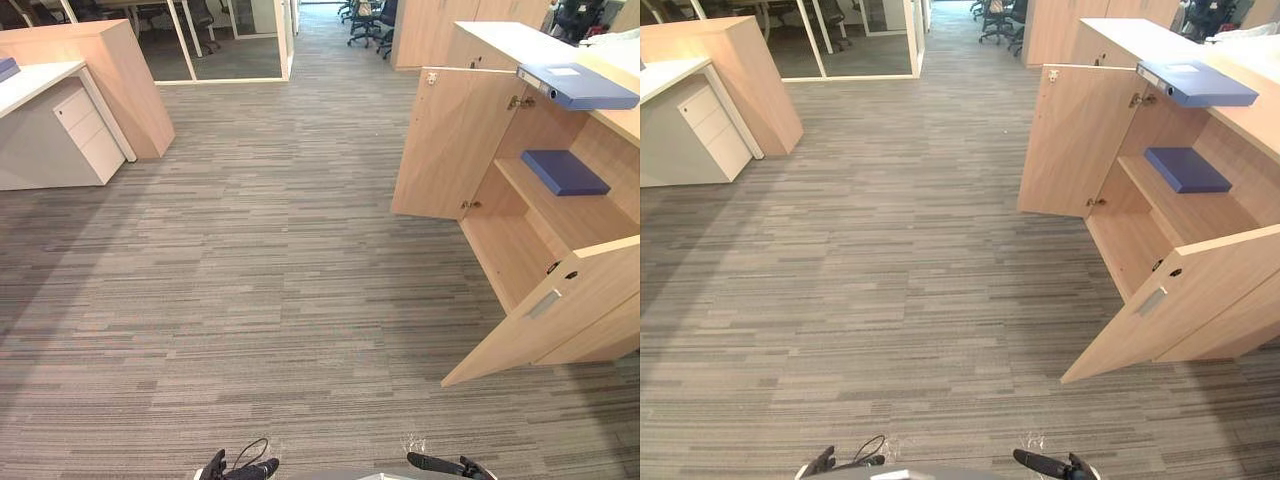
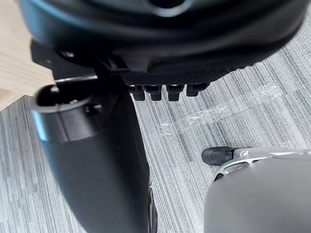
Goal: Walk over to the cabinet, pick up the folder, carry it to the office cabinet, place the folder inside the office cabinet, then close the office cabinet door
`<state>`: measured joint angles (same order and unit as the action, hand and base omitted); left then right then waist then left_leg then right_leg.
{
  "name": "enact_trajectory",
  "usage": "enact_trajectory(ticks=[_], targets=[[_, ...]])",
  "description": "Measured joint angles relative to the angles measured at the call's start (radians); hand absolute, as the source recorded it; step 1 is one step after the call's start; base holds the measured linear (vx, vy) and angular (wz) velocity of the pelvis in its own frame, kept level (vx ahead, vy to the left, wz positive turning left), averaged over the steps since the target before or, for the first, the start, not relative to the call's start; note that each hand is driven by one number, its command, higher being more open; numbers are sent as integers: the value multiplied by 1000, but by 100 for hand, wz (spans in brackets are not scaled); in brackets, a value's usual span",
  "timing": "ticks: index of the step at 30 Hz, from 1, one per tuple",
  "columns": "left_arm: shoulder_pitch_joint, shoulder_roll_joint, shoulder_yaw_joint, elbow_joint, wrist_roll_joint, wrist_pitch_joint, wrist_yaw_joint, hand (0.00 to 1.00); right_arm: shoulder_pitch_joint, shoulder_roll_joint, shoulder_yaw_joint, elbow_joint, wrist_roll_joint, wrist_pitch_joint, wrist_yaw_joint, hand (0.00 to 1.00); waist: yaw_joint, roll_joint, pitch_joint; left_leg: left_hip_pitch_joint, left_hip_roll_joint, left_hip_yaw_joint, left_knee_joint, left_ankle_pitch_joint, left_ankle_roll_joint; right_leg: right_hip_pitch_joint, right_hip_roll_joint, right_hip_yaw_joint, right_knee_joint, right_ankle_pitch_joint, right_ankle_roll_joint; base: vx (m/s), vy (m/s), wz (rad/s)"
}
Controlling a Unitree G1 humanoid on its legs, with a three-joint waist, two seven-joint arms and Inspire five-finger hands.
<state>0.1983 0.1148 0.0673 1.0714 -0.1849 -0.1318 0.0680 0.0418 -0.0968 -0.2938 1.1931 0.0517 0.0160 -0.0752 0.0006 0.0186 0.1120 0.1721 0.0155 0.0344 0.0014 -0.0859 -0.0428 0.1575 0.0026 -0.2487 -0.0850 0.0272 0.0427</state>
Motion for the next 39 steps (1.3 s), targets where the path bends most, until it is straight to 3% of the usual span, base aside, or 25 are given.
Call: enact_trajectory(ticks=[8,10,12,13,14,15,16,17,19,23,25,26,27,28,29,30,31,32,33,34,36,38,39], targets=[[-12,4,33,0,1,0,12,100,-12,14,-1,-2,0,-10,-18,100,-1,-21,35,-26,0,-18,-11,20,17,-19,0,-21,-3,4,-7,-46,-10,9],[-21,4,64,0,-1,0,13,100,-18,24,-2,-3,1,-20,-18,100,-1,-37,47,-77,1,-24,57,-13,5,-33,0,-27,-2,-4,-17,-34,-11,9],[-30,1,82,-1,-3,1,13,100,-20,24,-7,-4,30,-25,-17,100,2,-33,63,-171,29,-20,256,-114,-20,-39,16,-54,2,-22,-52,4,7,-4],[-30,-2,89,-3,-3,1,13,100,-20,24,-14,-5,31,-26,-17,100,7,-28,70,-193,41,-12,320,-138,-44,-34,22,-56,3,-26,-57,31,26,-9],[-33,-5,116,-12,-16,1,11,100,-16,30,-24,-12,33,-28,-19,100,11,-31,75,-264,57,20,482,-147,-60,-21,24,-54,5,-35,-67,52,24,-7],[-41,-14,138,-35,-35,-6,11,100,-6,29,-34,-24,39,-28,-19,100,18,-26,92,-347,85,59,664,-155,-65,-3,22,-49,23,-53,-72,66,13,-5],[-45,-22,147,-49,-43,-12,10,100,-4,26,-39,-24,44,-27,-21,100,23,-21,97,-374,99,74,713,-172,-56,5,20,-46,36,-66,-71,104,13,-10],[-45,-27,145,-59,-48,-21,10,100,-3,20,-40,-21,59,-25,-24,100,26,-20,100,-421,112,89,716,-182,-41,12,6,-40,55,-86,-64,127,37,-16],[-51,-27,145,-70,-55,-24,9,100,-8,20,-39,-22,68,-26,-23,100,26,-21,100,-466,118,96,597,-172,-40,17,-30,-23,67,-110,-40,200,111,-25],[-45,-37,143,-83,-91,-36,13,100,-9,11,-32,-22,68,-25,-22,100,26,-8,100,-490,150,90,163,5,-85,67,-109,20,73,-162,48,321,234,-29],[-42,-45,134,-88,-118,-36,14,100,-4,-1,-31,-18,67,-26,-22,100,31,13,100,-506,192,102,102,61,-85,130,-138,32,73,-208,115,542,453,-38],[-42,-27,129,-90,-123,-35,10,100,0,20,-29,-8,65,-28,-21,100,41,-20,91,-504,161,137,173,170,-73,163,-199,32,76,-228,158,533,441,-38],[-42,-16,117,-95,-122,-35,10,100,-4,26,-29,1,65,-28,-20,100,45,-41,77,-511,136,139,202,189,-58,160,-229,32,88,-226,178,647,517,-37],[-48,5,92,-99,-120,-35,11,100,-15,45,-26,-2,63,-27,-12,100,46,-63,58,-526,98,145,254,168,-21,121,-282,40,163,-204,202,651,529,-28],[-58,10,90,-101,-120,-34,11,100,-27,59,-18,-3,63,-29,-1,100,40,-77,47,-513,68,167,279,130,15,63,-335,59,282,-167,191,783,623,-29],[-59,14,90,-108,-120,-34,8,100,-29,68,-14,-6,60,-28,4,100,45,-86,43,-462,32,197,278,88,48,24,-385,66,412,-104,136,577,456,-22],[-58,13,86,-109,-120,-35,7,100,-28,66,-10,-12,57,-29,3,100,46,-86,41,-429,15,207,274,65,61,7,-412,57,478,-59,95,471,356,-22],[-54,12,69,-109,-118,-35,6,100,-24,56,-8,-26,55,-29,-4,100,45,-82,33,-379,-10,219,261,34,76,-27,-456,28,583,27,18,549,439,-10],[-52,11,52,-108,-102,-34,1,100,-25,38,-5,-53,53,-30,-3,100,33,-76,27,-304,-44,227,227,5,97,-121,-542,-32,877,97,-91,536,422,3],[-54,15,46,-108,-97,-34,0,100,-26,35,3,-65,53,-30,-4,100,25,-79,25,-271,-59,224,206,4,98,-153,-568,-64,985,84,-109,621,441,19],[-56,23,17,-108,-84,-34,-3,100,-30,33,13,-82,53,-29,-3,100,15,-75,25,-197,-69,212,155,4,98,-198,-574,-139,1124,35,-105,435,213,12],[-68,23,-19,-89,-77,-30,-9,100,-48,34,55,-102,57,-40,-2,100,12,-55,37,-94,-62,202,107,3,96,-264,-495,-241,1107,-158,-36,439,128,-15],[-79,15,-36,-76,-79,-24,-9,100,-62,34,70,-112,63,-39,0,100,10,-37,54,-48,-52,201,95,-3,86,-278,-441,-290,1004,-218,-7,357,55,-16]])
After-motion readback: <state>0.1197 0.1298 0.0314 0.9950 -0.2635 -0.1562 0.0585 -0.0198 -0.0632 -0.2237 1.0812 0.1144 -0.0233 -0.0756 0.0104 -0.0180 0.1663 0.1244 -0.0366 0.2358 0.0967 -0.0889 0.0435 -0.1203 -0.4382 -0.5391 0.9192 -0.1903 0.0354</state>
